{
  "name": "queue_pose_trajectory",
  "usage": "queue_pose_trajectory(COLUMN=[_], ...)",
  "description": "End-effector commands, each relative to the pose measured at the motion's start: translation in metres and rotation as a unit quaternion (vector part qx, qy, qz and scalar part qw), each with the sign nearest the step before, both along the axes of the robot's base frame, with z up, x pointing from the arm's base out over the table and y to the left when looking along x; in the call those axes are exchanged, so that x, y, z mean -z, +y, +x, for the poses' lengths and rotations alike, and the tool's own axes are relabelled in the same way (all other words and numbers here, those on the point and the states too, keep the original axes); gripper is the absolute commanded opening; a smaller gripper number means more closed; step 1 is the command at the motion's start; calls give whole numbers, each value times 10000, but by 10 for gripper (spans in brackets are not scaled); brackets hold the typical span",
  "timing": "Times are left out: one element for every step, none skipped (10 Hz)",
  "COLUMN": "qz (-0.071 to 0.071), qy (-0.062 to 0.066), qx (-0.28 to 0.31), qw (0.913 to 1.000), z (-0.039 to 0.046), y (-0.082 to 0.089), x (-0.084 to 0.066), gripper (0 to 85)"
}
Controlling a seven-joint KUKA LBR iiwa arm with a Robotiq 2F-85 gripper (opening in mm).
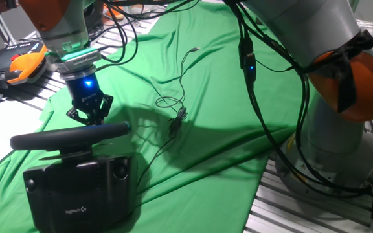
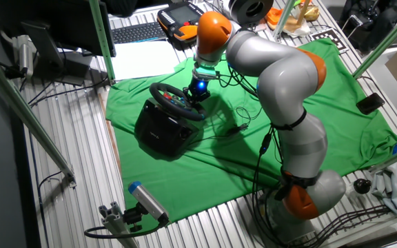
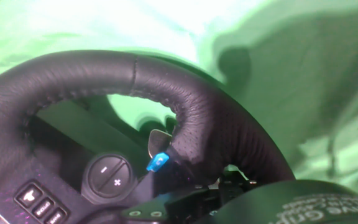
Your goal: Rotate the steering wheel 90 degrees counterclockwise
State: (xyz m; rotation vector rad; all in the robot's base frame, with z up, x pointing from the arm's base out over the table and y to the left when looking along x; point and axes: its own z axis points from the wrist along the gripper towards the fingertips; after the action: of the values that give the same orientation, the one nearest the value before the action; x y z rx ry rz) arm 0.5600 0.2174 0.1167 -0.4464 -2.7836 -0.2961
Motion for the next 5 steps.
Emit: queue_pose_trajectory(qz=[15, 38, 53, 73, 79], qy=[-17, -24, -39, -50, -71], qx=[5, 7, 11, -2, -19], qw=[10000, 10000, 10000, 10000, 9999], z=[5, 14, 20, 26, 36], y=[20, 28, 26, 24, 19], x=[7, 17, 30, 42, 54], gripper=[0, 0, 0, 0, 0])
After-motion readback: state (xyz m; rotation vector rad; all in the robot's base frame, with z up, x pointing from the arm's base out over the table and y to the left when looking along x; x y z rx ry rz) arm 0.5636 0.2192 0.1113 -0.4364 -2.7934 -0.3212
